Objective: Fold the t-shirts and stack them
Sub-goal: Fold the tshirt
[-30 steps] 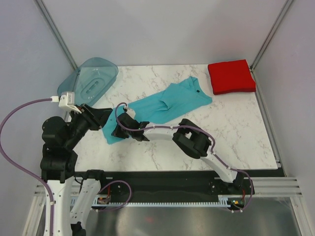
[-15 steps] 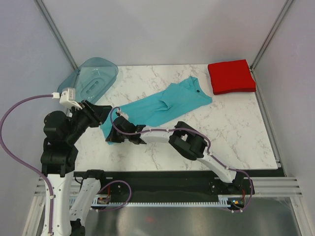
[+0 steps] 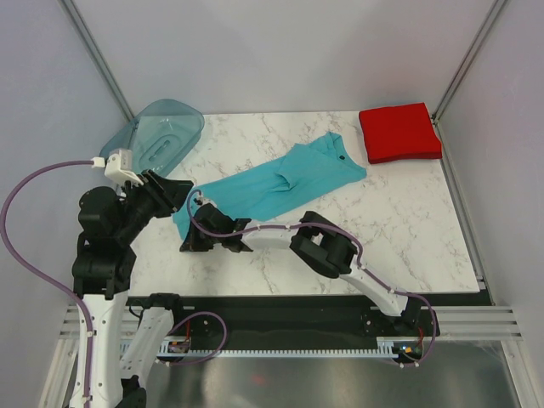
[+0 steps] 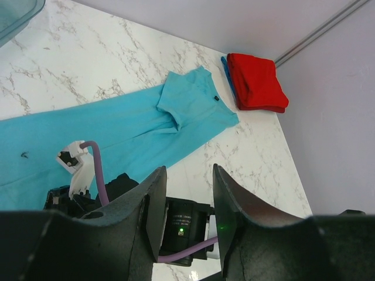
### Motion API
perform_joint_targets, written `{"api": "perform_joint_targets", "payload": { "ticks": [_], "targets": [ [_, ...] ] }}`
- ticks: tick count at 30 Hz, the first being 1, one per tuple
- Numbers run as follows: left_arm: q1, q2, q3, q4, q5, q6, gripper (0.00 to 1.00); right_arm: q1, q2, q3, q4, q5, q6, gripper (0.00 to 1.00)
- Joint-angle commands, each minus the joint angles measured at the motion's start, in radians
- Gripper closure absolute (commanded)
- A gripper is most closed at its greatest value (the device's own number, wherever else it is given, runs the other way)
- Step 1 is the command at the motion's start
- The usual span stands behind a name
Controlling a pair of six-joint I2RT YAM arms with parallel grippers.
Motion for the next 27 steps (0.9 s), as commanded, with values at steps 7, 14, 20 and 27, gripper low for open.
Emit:
{"api": "perform_joint_targets", "payload": {
  "ticks": [7, 14, 20, 27],
  "targets": [
    [0.004, 0.005, 0.037, -0.003, -0.009, 0.037, 0.55, -0.033, -0.115, -0.03, 0.031, 0.051, -0.038, 0.98],
    [0.004, 0.019, 0.031, -0.003, -0.008, 0.04, 0.55, -0.058, -0.097, -0.025, 0.02, 0.058, -0.029, 1.0],
    [0.004, 0.027, 0.033, -0.003, -0.017, 0.046, 0.54, -0.058, -0.055, -0.02, -0.026, 0.071, -0.037, 1.0],
    [0.004, 0.04, 0.034, -0.002, -0.031, 0.058, 0.54, -0.04, -0.049, -0.063, -0.05, 0.022, -0.043, 1.0]
  ]
}}
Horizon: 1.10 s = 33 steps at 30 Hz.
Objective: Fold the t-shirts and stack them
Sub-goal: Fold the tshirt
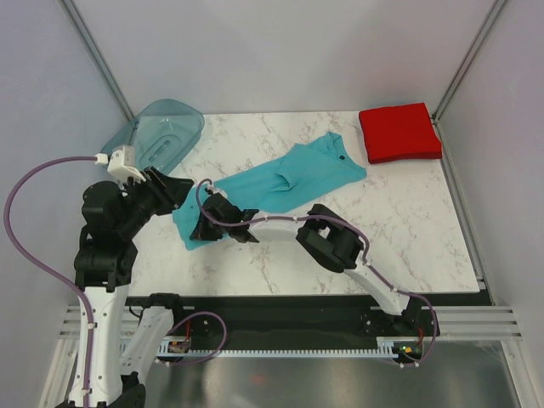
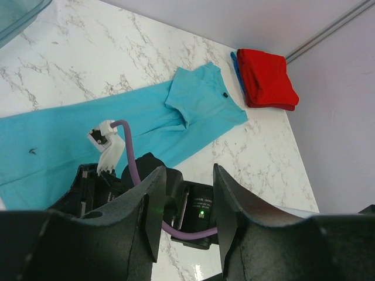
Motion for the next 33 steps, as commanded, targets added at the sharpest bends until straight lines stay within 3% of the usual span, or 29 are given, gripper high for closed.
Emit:
{"api": "perform_joint_targets", "payload": {
  "ticks": [1, 14, 19, 26, 33],
  "targets": [
    [0.004, 0.006, 0.033, -0.001, -0.025, 0.048, 0.55, 0.022, -0.021, -0.063, -0.015, -0.024, -0.029, 1.0],
    [0.004, 0.081, -0.021, 0.001, -0.031, 0.079, 0.54, 0.074, -0.321, -0.482, -0.038, 0.018, -0.077, 1.0],
    [0.004, 0.139, -0.045, 0.004, 0.009, 0.079, 0.54, 0.097, -0.391, -0.536, -0.179, 0.066, -0.103, 1.0],
    [0.004, 0.199, -0.059, 0.025, 0.011, 0.107, 0.54, 0.101, -0.532, -0.687, -0.254, 0.104, -0.1, 1.0],
    [0.004, 0.308, -0.113, 0.102, 0.124, 0.094, 0.54, 0.124, -0.653, -0.631, -0.363, 0.118, -0.098, 0.92]
  ]
}}
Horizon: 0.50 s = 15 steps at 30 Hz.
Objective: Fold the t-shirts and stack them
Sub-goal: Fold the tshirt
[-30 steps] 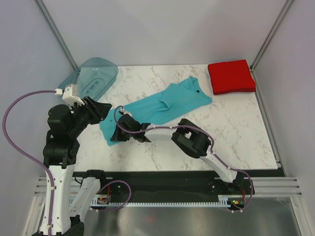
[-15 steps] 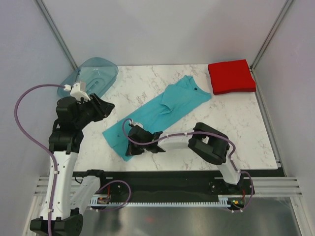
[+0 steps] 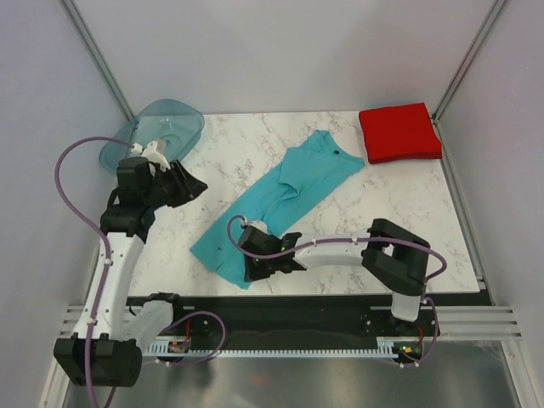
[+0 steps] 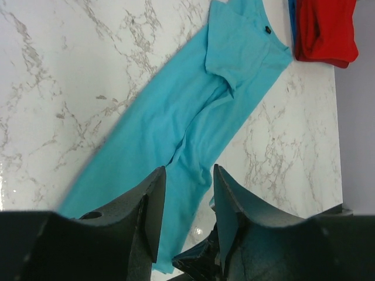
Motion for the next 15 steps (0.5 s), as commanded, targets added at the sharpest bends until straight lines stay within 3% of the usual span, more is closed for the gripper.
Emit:
{"api": "perform_joint_targets", "payload": {
  "ticks": [1, 6, 11, 15],
  "targets": [
    [0.004, 0.06, -0.04, 0.083, 0.121, 0.036, 0.54, -0.003, -0.102, 0.067, -0.102, 0.053, -0.015, 0.9],
    [-0.007, 0.149, -0.084, 0.119, 0.204, 0.022, 0.54, -0.156, -0.161, 0.101, -0.205, 0.12, -0.058, 0.77],
    [-0.027, 0.194, -0.159, 0.175, 0.229, 0.021, 0.54, -0.412, -0.181, 0.128, -0.248, 0.206, -0.09, 0.75],
    [-0.027, 0.224, -0.186, 0.189, 0.215, 0.031, 0.54, -0.564, -0.083, 0.231, -0.256, 0.283, -0.122, 0.72]
  ]
}}
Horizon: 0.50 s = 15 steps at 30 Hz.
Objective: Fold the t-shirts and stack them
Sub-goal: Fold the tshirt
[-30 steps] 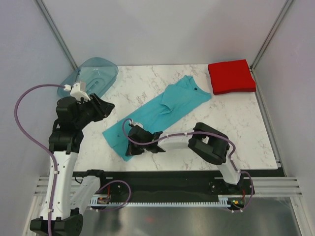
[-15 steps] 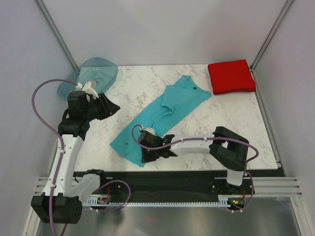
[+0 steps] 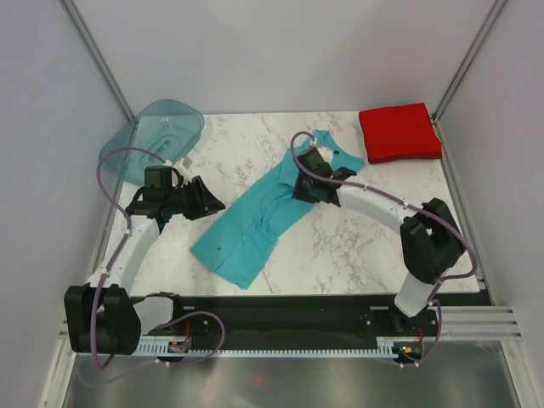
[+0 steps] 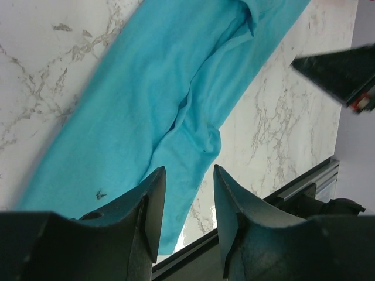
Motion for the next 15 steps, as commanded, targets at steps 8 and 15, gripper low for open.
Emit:
{"api": "perform_joint_targets", "payload": {
  "ticks": [8, 15],
  "targets": [
    [0.001, -0.023, -0.012, 0.063, -0.092, 0.017, 0.54, -0.279, 0.32, 0.293, -0.073, 0.131, -0.169, 0.73],
    [0.007, -0.028, -0.006, 0.065, -0.097, 0.017, 0.54, -0.339, 0.54, 0.479, -0.108, 0.183, -0.281, 0.76]
  ]
}}
